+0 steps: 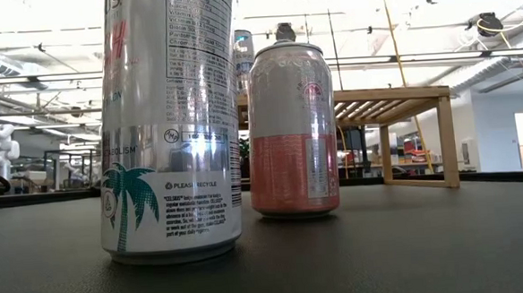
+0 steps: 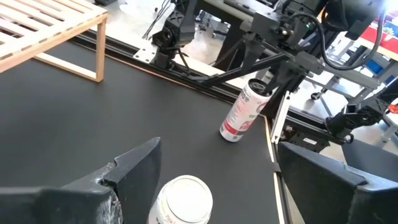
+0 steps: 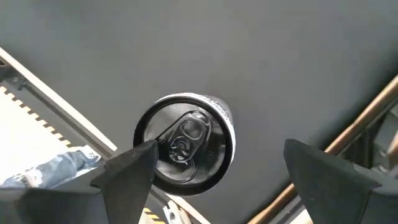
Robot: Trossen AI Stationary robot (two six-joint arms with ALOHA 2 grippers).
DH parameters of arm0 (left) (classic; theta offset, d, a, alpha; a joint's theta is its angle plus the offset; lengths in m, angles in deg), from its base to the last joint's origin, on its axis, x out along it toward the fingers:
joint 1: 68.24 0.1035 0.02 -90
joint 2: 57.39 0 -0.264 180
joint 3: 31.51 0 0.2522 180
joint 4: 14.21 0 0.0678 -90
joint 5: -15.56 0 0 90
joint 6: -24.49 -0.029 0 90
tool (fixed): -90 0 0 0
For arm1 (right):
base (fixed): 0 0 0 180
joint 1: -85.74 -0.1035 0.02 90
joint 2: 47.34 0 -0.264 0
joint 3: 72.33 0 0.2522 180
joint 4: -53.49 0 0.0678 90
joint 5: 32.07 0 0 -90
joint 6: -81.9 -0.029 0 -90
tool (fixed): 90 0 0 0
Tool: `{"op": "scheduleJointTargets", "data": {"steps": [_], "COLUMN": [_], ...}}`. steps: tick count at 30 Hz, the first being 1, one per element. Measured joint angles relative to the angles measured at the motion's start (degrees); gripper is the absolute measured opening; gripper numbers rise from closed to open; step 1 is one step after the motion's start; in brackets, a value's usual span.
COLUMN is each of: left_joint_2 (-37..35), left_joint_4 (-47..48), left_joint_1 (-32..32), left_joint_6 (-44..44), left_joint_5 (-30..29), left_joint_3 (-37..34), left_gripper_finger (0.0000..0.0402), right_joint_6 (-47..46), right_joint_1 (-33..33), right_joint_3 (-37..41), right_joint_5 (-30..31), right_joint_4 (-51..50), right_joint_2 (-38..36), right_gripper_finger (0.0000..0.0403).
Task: Place canned beverage on shelf
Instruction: Put the pink soda can on the shelf
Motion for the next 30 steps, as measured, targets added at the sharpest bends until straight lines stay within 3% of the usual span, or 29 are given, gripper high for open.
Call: {"op": "scheduleJointTargets", "data": {"steps": [8, 15, 23, 30], "left_joint_2": [0.01, 0.01, 0.01, 0.01], "left_joint_4": [0.0, 0.45, 3.27, 3.21], "left_joint_1": [0.58, 0.67, 1.52, 4.3], "left_joint_6": [-0.02, -0.07, -0.11, -0.15], "left_joint_5": [0.0, 0.0, 0.02, 1.72], "left_joint_3": [0.0, 0.0, 0.0, 0.01], "left_gripper_finger": [0.0317, 0.0317, 0.0317, 0.0317], "right_joint_6": [0.13, -0.07, -0.07, -0.04], "right_joint_1": [-0.22, -0.24, -0.24, -0.24], "right_joint_3": [-4.45, -4.4, -4.12, -4.1], "right_joint_5": [4.46, 3.81, -2.0, -2.0], "right_joint_4": [-2.56, 0.4, -1.11, -1.22], "right_joint_2": [-1.37, 1.43, 7.16, 8.91], "right_gripper_finger": [0.0338, 0.0338, 0.0338, 0.033]}}
